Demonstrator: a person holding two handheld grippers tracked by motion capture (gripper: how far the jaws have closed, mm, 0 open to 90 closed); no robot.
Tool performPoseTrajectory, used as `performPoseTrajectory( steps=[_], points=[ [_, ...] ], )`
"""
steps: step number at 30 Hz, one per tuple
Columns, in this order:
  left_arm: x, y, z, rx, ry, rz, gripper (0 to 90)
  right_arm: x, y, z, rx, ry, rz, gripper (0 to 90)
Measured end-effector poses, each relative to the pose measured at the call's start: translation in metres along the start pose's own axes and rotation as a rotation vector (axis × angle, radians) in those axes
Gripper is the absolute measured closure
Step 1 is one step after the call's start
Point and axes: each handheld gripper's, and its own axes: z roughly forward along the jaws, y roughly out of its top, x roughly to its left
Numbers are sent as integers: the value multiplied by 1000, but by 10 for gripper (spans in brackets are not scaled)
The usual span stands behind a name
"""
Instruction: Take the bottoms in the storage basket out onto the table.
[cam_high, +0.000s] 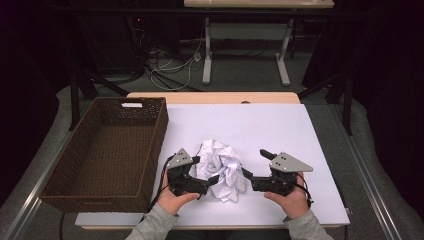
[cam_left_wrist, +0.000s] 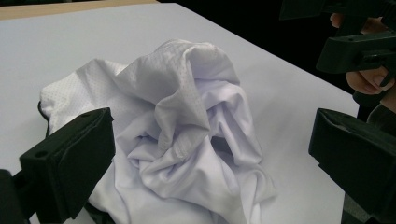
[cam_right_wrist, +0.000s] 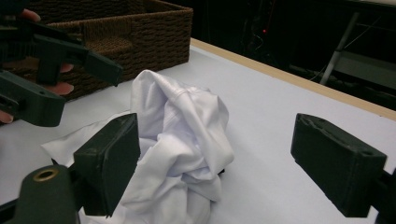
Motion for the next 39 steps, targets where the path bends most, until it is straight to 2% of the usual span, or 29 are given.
performPoseTrajectory(
  steps=[2,3,4,5,6,7,10,14,15,18,23,27,36,39],
  points=[
    [-1,0,-2,3,-11,-9,6,2,-1,2,-4,4,-3,160],
    [0,0,-3,8,-12,0,6,4,-2,3,4,10,2,164],
    [-1,-1,-3,3,-19,-19,7,5,-3,4,8,13,0,165],
    [0,-1,-4,8,-23,-15,6,6,-4,6,11,18,1,165],
    [-1,-2,-4,10,-21,-23,7,8,-6,8,23,23,1,167],
    [0,-2,-5,17,-12,-7,6,9,-7,9,27,26,2,173],
    [0,-5,-5,23,9,-8,7,14,-12,13,51,37,2,190],
    [2,-9,-5,7,17,-47,6,19,-16,18,75,42,-3,224],
    [3,-10,-5,4,25,-44,6,20,-17,19,76,42,-1,237],
    [6,-12,-5,-6,30,-72,7,19,-20,22,88,46,25,269],
    [10,-14,-6,-43,31,-106,7,17,-27,28,130,20,31,326],
    [13,-14,-9,-51,40,-112,7,16,-30,30,151,9,43,414],
    [15,-15,-9,-22,53,-124,7,13,-37,37,219,37,60,677],
    [15,-15,-9,-21,57,-120,7,11,-37,37,219,52,72,755]
  ],
)
